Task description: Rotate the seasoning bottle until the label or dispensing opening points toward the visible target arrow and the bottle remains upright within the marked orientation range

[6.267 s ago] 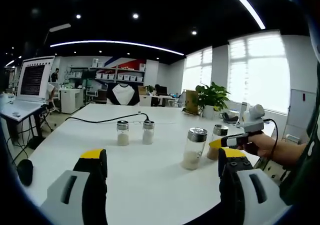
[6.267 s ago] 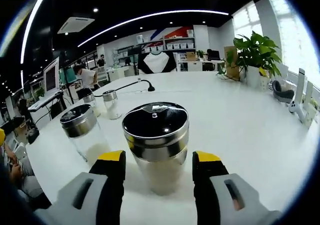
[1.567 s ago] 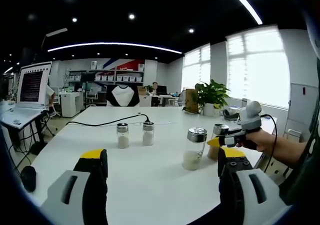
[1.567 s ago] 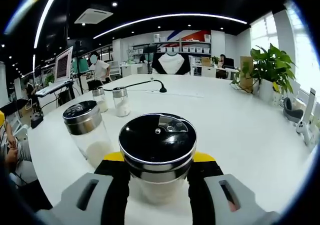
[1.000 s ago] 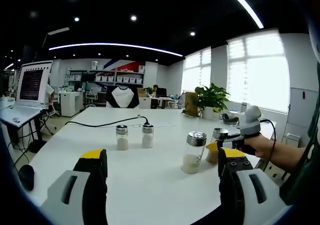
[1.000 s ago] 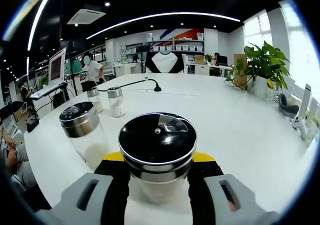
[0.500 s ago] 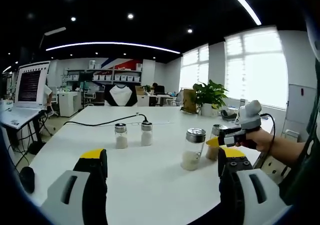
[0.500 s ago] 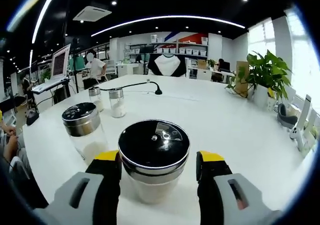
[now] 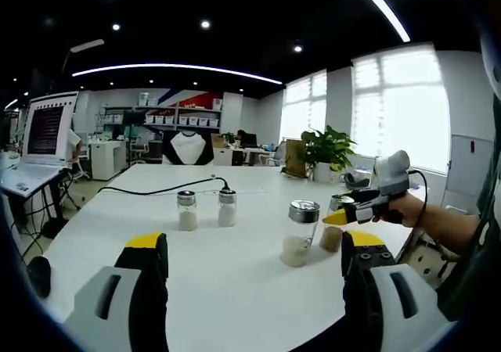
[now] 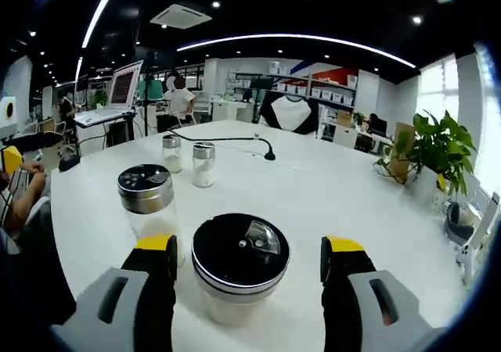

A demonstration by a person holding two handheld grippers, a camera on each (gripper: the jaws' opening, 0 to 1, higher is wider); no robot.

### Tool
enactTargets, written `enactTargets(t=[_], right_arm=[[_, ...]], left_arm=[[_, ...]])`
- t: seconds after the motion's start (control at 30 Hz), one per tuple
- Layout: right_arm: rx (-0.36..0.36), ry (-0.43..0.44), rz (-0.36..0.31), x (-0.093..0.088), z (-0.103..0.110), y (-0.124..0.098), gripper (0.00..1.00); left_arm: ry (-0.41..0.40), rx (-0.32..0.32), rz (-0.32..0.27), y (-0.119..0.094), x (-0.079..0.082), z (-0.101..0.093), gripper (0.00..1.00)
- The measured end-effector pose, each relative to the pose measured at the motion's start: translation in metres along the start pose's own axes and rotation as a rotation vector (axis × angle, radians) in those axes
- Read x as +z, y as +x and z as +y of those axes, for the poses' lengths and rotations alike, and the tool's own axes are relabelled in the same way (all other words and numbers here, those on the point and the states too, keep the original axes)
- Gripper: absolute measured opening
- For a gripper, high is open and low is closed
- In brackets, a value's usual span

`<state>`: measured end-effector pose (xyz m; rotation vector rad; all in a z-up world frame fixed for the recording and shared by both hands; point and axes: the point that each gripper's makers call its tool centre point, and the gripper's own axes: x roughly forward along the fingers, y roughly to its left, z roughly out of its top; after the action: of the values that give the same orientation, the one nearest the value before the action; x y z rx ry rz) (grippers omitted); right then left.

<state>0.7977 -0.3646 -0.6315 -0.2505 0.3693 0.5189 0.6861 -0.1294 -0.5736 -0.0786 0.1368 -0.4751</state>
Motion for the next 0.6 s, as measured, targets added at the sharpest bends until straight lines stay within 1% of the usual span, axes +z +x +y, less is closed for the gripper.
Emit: enactTargets(t=[0.07, 0.1, 0.2, 0.3, 0.33, 0.4, 0.43, 0.5, 0.53, 0.57, 0.6], right_arm=[[0.074, 0.026, 0.003, 0.001, 0.008, 0.000, 0.76], [0.076, 0.026, 0.002, 0.001, 0.006, 0.000, 0.76], [0.104, -0.038, -0.001, 0.003, 0.005, -0.001, 0.76], [0.158, -0.070, 0.003, 0.003, 0.007, -0.002, 0.76], [0.194, -0.086, 0.004, 0.002, 0.010, -0.003, 0.76], [0.233, -0.094, 0.008, 0.000, 0.012, -0.003, 0.76], [0.268, -0.100, 0.012, -0.002, 0.014, -0.004, 0.76], [0.308, -0.093, 0.018, -0.007, 0.015, -0.004, 0.77], [0.318, -0.086, 0.008, -0.007, 0.015, -0.003, 0.80], [0.341, -0.061, -0.011, -0.008, 0.015, -0.002, 0.84], [0.379, -0.049, -0.021, -0.010, 0.019, -0.003, 0.83]], left_arm=[[0.005, -0.004, 0.004, 0.000, -0.001, 0.000, 0.97], [0.007, -0.006, 0.006, 0.000, -0.002, 0.000, 0.97], [0.007, -0.003, 0.010, -0.001, -0.003, 0.002, 0.97], [0.002, 0.001, 0.006, -0.002, -0.003, 0.003, 0.97], [0.003, 0.001, 0.004, -0.002, -0.003, 0.003, 0.97], [0.004, 0.002, 0.005, -0.003, -0.003, 0.003, 0.97], [0.004, 0.002, 0.006, -0.003, -0.004, 0.003, 0.97], [0.001, 0.006, 0.009, -0.004, -0.005, 0.004, 0.97], [0.001, 0.007, 0.010, -0.005, -0.005, 0.005, 0.97], [0.000, 0.010, 0.010, -0.005, -0.006, 0.005, 0.97], [-0.001, 0.011, 0.010, -0.006, -0.006, 0.005, 0.97]])
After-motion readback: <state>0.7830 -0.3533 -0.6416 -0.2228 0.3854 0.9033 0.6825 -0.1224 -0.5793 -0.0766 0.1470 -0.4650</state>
